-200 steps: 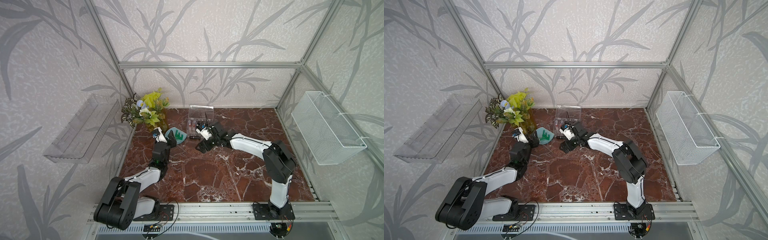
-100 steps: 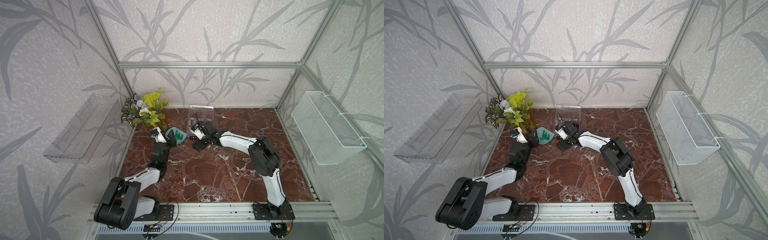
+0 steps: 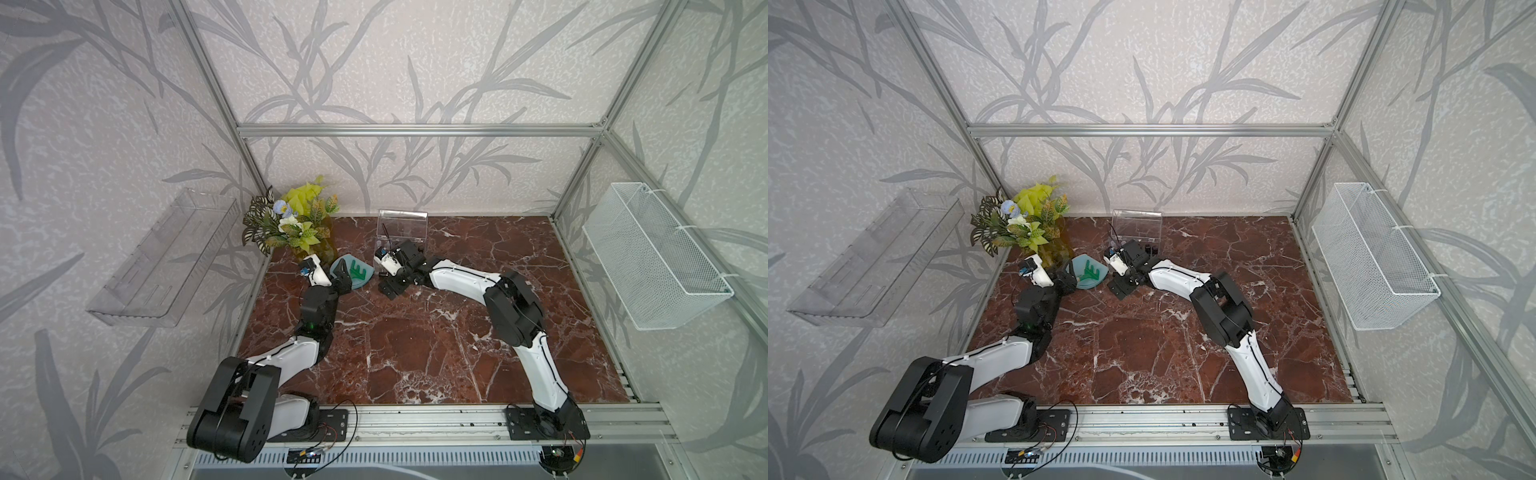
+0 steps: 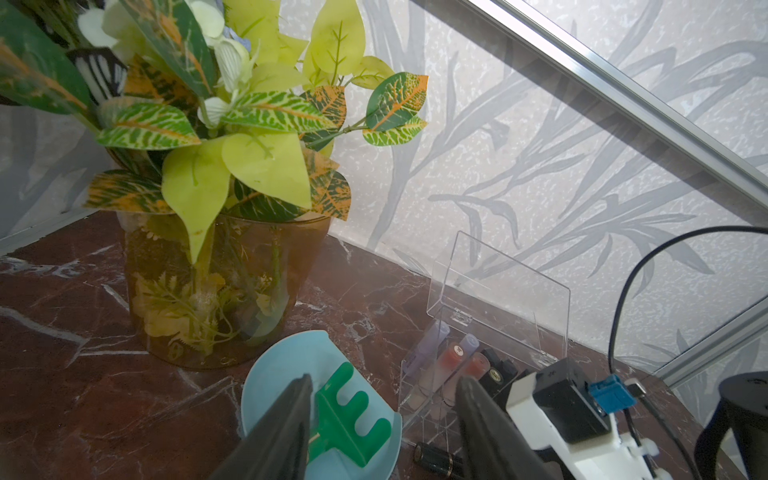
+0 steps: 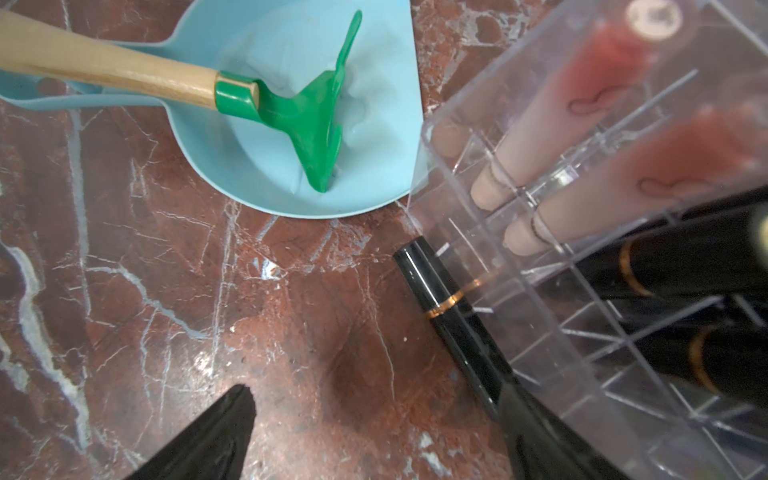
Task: Arrange the lipsticks in the organizer
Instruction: Pick up the lipstick at the center of the board.
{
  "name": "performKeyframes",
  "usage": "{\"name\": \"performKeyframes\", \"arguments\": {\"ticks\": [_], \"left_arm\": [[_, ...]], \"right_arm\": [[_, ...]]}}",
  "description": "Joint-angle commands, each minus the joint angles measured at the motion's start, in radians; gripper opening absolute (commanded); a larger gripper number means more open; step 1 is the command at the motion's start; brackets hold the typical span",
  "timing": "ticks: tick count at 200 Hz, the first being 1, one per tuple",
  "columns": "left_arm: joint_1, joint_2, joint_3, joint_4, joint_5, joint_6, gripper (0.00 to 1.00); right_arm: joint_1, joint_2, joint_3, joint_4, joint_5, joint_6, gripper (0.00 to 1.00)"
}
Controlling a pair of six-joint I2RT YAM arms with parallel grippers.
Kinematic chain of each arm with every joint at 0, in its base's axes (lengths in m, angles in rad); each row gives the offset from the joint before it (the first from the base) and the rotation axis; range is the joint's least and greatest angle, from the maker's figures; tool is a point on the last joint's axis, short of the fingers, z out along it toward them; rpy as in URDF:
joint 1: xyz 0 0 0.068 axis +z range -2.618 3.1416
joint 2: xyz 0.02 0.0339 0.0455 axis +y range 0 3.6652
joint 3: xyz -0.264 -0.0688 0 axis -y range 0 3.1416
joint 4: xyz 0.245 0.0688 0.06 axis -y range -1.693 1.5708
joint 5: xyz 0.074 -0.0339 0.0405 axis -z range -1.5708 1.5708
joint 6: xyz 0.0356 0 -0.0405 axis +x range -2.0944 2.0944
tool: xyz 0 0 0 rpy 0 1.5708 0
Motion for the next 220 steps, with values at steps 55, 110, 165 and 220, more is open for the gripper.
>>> {"name": "performKeyframes", "arguments": {"ticks": [55, 110, 165, 220], "left_arm": [[0.007, -0.017, -0.014, 0.026, 0.018, -0.009, 0.58], [0.007, -0.012, -0.013, 0.027, 0.023, -0.011, 0.58], [0.007, -0.013, -0.013, 0.027, 0.025, -0.012, 0.58], [0.006, -0.012, -0.013, 0.029, 0.027, -0.012, 0.58]], "right_arm": [[-0.002, 0.065, 0.087, -0.053, 0.019, -0.025, 0.95], [-0.003, 0.106, 0.127, -0.081, 0.032, -0.023, 0.94], [-0.003, 0.122, 0.142, -0.086, 0.039, -0.024, 0.91], [-0.007, 0.165, 0.218, -0.121, 0.043, -0.034, 0.9]]}}
